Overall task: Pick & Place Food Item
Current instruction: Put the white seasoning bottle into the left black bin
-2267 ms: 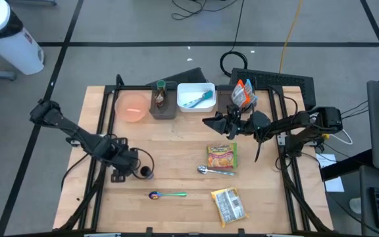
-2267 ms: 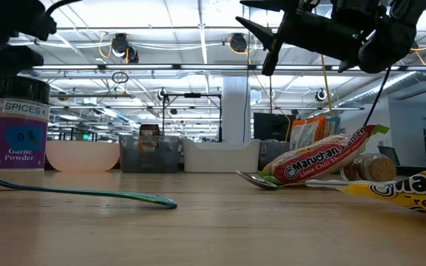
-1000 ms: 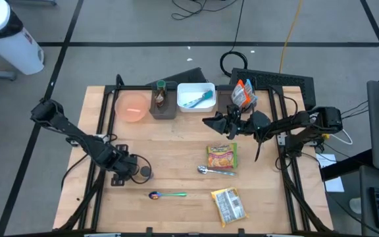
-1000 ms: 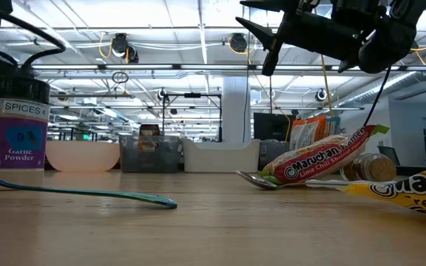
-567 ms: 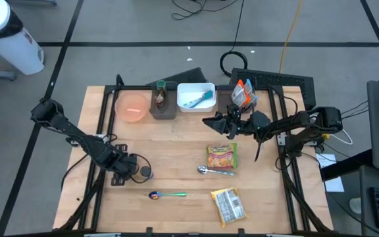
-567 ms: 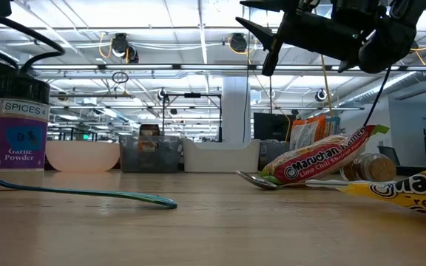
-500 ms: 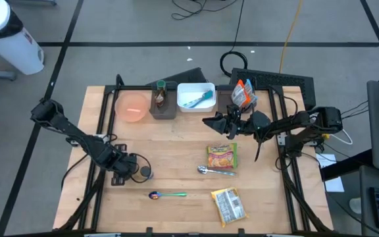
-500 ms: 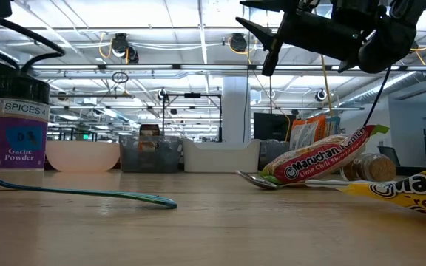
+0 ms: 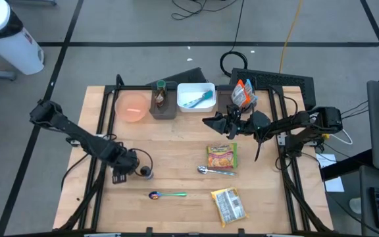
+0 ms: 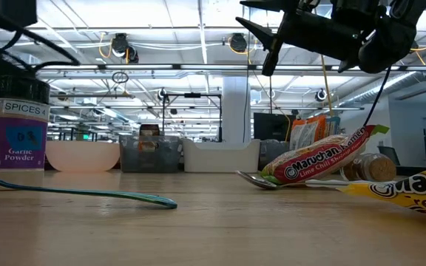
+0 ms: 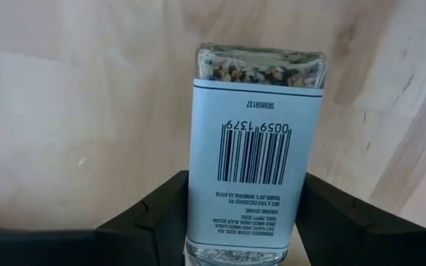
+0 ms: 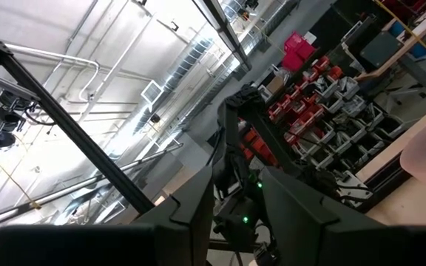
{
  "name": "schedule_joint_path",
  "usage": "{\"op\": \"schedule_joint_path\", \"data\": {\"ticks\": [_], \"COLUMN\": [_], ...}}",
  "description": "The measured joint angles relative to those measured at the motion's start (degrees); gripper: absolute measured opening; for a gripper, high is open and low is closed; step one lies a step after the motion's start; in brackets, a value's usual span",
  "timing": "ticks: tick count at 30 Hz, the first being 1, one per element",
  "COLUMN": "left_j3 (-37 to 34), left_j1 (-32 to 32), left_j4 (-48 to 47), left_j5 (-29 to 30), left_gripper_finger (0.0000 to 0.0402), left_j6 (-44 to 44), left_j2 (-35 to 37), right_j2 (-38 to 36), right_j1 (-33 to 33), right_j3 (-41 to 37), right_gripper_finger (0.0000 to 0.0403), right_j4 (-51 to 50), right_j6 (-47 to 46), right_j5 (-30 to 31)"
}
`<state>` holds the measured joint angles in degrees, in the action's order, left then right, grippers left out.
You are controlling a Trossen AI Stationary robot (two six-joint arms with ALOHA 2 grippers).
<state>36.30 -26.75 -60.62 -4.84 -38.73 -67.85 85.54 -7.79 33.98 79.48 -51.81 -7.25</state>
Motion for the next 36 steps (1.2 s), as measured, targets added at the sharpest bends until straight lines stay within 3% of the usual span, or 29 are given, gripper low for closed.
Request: {"op": "schedule_joint_path", "data": {"ticks": [7, 16, 20, 25, 30, 36], "left_j3": [7.8, 22.4, 28.9, 35.0, 38.1, 38.4], "left_j1": [5.1, 13.4, 18.1, 24.0, 29.2, 31.4], "left_j4": [-4.7, -13.5, -12.8, -8.7, -1.1, 9.9], "left_j5": [2.5, 10.0, 9.9, 9.5, 4.8, 0.8], "left_gripper_finger": [0.0208, 0.0208, 0.0208, 0.0208, 0.0208, 0.0208], "left_j6": [3.3, 8.7, 12.0, 14.3, 14.6, 14.0], "left_j2": [0.0, 0.0, 0.0, -0.5, -0.5, -1.1], "right_j2": [0.0, 0.0, 0.0, 0.0, 0.0, 0.0], "right_j1": [0.0, 0.5, 2.2, 4.2, 4.3, 3.5], "right_j3": [0.0, 0.0, 1.2, 8.1, 18.7, 30.3], "right_gripper_finger": [0.0112, 0.0112, 0.0112, 0.0112, 0.0118, 0.0158], "right_j4": [1.7, 3.1, 1.5, -9.6, -30.4, -49.3], "right_j6": [0.0, 0.3, 3.3, 9.1, 15.2, 27.3], "right_j5": [0.0, -0.4, -0.4, -4.0, -12.0, -12.5]}}
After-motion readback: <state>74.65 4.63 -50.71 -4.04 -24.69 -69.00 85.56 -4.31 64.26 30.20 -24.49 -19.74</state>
